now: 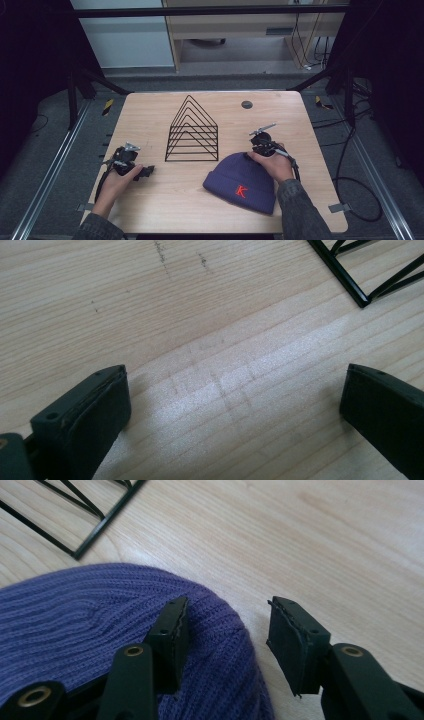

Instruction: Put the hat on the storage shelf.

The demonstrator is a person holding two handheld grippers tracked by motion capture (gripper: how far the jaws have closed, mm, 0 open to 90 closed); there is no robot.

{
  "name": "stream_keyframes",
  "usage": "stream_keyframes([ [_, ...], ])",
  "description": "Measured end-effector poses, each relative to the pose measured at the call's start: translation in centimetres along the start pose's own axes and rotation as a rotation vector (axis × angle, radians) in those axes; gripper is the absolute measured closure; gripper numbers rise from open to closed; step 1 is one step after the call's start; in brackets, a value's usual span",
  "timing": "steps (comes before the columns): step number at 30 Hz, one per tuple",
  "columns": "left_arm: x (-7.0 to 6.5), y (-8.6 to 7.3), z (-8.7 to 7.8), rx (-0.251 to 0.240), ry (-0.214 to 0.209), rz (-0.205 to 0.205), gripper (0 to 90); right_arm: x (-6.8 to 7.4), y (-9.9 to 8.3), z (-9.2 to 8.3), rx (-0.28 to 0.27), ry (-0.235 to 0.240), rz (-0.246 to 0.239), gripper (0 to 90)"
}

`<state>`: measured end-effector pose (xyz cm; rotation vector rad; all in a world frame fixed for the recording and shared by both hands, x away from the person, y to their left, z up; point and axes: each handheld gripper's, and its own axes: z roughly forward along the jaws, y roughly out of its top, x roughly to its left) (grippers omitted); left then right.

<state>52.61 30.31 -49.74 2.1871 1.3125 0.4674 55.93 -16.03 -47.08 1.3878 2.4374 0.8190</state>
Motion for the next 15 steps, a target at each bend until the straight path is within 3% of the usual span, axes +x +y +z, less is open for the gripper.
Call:
stream_keyframes([
  [4, -0.05, 0.05, 0.03, 0.001, 0.0, 0.0, 0.0, 0.05, -0.15, 0.5, 0.02, -0.001, 0.015, 47.8],
  [9, -0.19, 0.06, 0.06, -0.001, 0.0, 0.0, 0.0, 0.25, -0.2, 0.78, 0.028, 0.019, 0.011, 58.1],
  [15, -0.24, 0.06, 0.08, -0.004, -0.001, -0.001, 0.0, 0.24, -0.26, 0.89, 0.038, 0.032, 0.013, 64.0],
])
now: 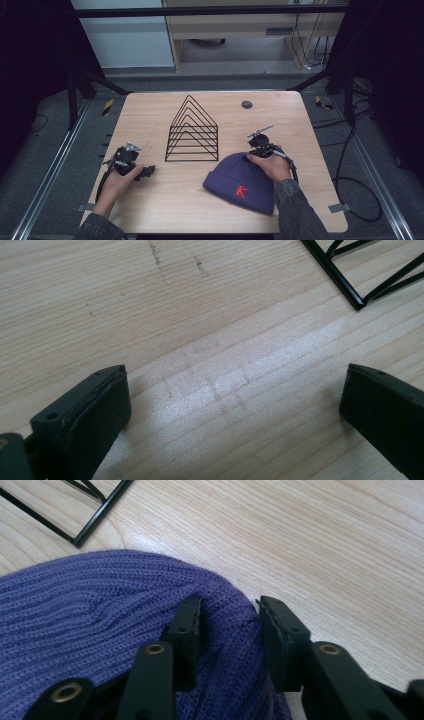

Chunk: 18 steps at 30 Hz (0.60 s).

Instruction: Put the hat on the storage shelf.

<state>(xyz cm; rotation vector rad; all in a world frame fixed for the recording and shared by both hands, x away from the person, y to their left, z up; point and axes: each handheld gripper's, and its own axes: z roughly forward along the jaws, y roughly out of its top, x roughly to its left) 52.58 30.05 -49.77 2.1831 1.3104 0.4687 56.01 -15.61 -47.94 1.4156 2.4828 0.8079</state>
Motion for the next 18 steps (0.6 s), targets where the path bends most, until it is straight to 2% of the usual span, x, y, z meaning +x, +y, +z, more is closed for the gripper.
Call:
stream_keyframes([
  [2, 0.0, 0.0, 0.0, 0.003, 0.0, 0.0, 0.0, 0.2, 0.1, -0.2, 0.0, 0.009, -0.01, 73.2],
  [4, 0.0, 0.0, 0.0, 0.004, 0.0, 0.0, 0.0, 0.3, 0.0, -0.3, -0.008, 0.016, -0.018, 76.1],
  [10, 0.0, 0.1, 0.0, 0.008, 0.003, -0.007, 0.0, 0.8, 0.0, -0.8, -0.011, 0.02, -0.051, 78.0],
  [16, 0.0, 0.1, -0.1, 0.007, 0.0, -0.002, 2.0, 1.5, 0.1, -2.7, -0.069, 0.027, -0.065, 78.3],
  [18, -0.1, 0.1, -0.3, 0.004, -0.007, 0.002, 3.2, 1.9, 0.0, -3.9, -0.101, 0.027, -0.077, 78.3],
])
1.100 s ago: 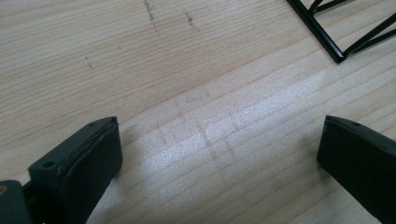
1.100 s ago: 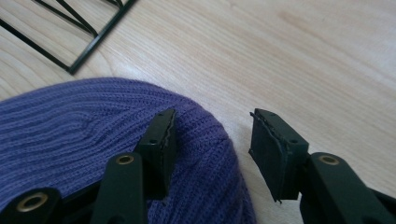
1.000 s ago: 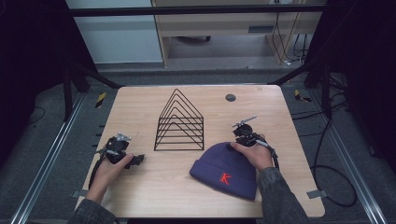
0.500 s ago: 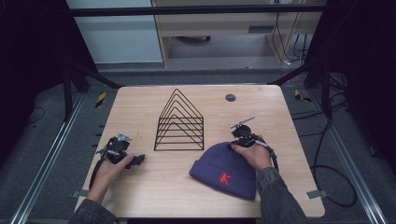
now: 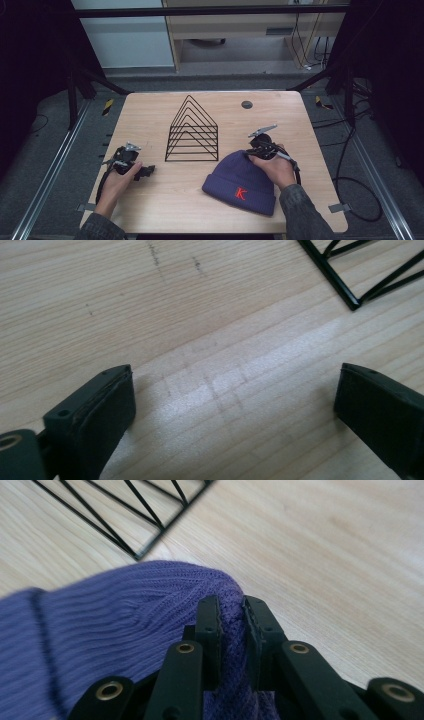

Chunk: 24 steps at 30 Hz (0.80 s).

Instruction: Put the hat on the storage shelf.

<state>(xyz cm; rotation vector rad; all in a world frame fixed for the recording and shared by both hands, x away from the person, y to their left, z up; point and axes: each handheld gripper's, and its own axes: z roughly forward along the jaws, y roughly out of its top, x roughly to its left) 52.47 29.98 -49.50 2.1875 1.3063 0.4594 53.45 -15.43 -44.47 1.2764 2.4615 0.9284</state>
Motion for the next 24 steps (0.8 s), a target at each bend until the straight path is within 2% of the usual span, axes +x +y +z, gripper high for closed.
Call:
stream_keyframes([
  [1, -0.1, 0.0, -0.3, -0.005, -0.009, 0.015, 3.8, 0.7, 0.2, -1.0, -0.016, -0.004, -0.022, 78.3],
  [4, -0.3, 0.1, -0.5, -0.026, -0.011, 0.02, 5.0, 1.3, 0.4, -2.0, -0.043, 0.002, -0.041, 78.3],
  [5, -0.4, 0.1, -0.6, -0.034, -0.011, 0.025, 6.1, 2.0, 0.6, -3.1, -0.074, 0.009, -0.071, 78.5],
  [7, -0.6, 0.2, -0.8, -0.04, -0.027, 0.037, 7.2, 2.6, 0.9, -4.2, -0.097, 0.03, -0.104, 78.5],
  [8, -0.6, 0.2, -0.8, -0.04, -0.027, 0.037, 7.2, 2.6, 0.9, -4.2, -0.097, 0.03, -0.104, 78.5],
  [11, -0.8, 0.2, -1.0, -0.04, -0.031, 0.044, 7.4, 3.6, 1.3, -6.0, -0.128, 0.052, -0.127, 78.8],
  [12, -0.8, 0.3, -1.2, -0.061, -0.038, 0.049, 7.5, 4.1, 1.5, -6.9, -0.141, 0.058, -0.135, 78.9],
  [14, -0.8, 0.3, -1.2, -0.065, -0.04, 0.048, 7.6, 4.3, 1.7, -7.3, -0.155, 0.062, -0.142, 79.1],
  [16, -0.8, 0.4, -1.4, -0.077, -0.046, 0.036, 7.6, 5.0, 2.0, -8.7, -0.181, 0.071, -0.164, 79.3],
  [19, -1.0, 0.4, -1.6, -0.077, -0.052, 0.047, 7.6, 5.5, 2.4, -10.0, -0.215, 0.079, -0.191, 79.4],
  [21, -1.1, 0.4, -1.8, -0.094, -0.056, 0.046, 7.6, 5.6, 2.8, -10.8, -0.231, 0.074, -0.211, 79.4],
  [24, -1.1, 0.5, -1.9, -0.106, -0.062, 0.049, 7.6, 5.5, 3.1, -11.6, -0.243, 0.063, -0.218, 79.4],
])
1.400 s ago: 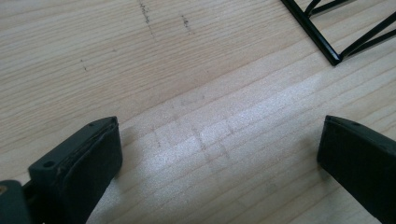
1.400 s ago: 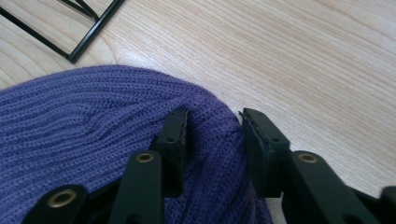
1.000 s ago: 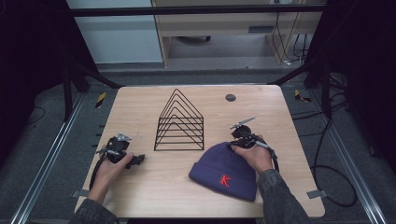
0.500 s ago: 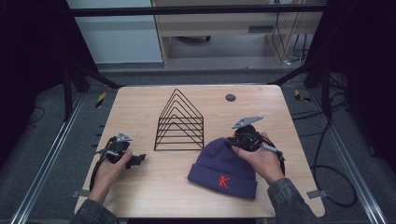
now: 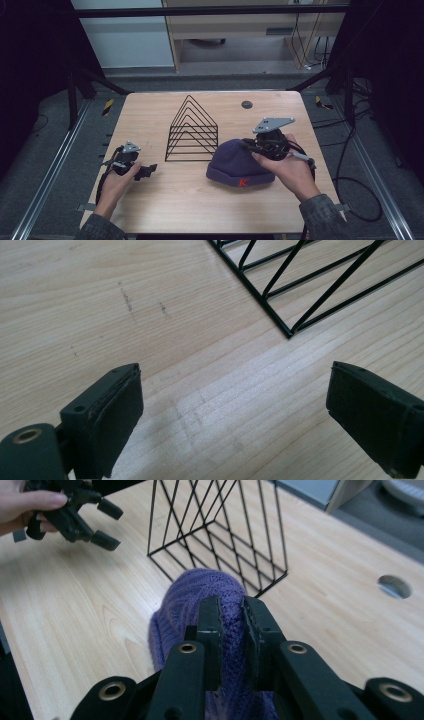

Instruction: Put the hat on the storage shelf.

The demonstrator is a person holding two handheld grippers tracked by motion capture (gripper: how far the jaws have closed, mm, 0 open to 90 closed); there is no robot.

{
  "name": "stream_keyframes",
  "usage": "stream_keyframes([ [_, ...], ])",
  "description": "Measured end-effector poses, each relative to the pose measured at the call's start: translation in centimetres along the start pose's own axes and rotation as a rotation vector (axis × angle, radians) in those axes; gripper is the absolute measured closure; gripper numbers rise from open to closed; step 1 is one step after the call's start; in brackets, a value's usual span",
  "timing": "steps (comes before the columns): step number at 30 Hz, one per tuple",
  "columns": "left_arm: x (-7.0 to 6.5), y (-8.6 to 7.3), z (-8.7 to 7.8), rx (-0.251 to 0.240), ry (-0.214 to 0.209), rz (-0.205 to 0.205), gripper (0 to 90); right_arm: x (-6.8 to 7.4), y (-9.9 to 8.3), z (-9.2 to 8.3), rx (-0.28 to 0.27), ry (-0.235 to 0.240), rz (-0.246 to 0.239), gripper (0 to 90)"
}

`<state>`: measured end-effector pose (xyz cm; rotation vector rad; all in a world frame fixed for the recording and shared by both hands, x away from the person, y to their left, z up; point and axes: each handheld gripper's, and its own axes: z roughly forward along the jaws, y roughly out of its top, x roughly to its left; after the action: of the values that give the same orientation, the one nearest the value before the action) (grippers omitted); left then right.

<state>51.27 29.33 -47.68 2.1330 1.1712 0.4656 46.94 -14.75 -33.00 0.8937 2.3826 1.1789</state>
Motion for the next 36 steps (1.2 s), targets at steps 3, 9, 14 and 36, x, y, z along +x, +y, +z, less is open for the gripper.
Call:
stream_keyframes([
  [3, -0.1, 0.1, -0.3, -0.024, 0.001, 0.011, 7.6, -0.9, 0.9, -0.9, -0.01, -0.014, -0.005, 79.5],
  [9, -0.6, 0.3, -1.4, -0.059, 0.007, 0.025, 7.7, -2.3, 1.7, -1.9, -0.039, -0.025, 0.025, 79.5],
  [14, -2.1, 2.4, -3.4, -0.09, 0.011, 0.048, 8.9, -3.2, 2.6, -2.8, -0.06, -0.031, 0.038, 79.5],
  [36, -5.7, 13.1, -10.6, -0.227, -0.146, 0.185, 9.1, -3.5, 11.9, -4.8, -0.196, -0.057, -0.002, 79.4],
])
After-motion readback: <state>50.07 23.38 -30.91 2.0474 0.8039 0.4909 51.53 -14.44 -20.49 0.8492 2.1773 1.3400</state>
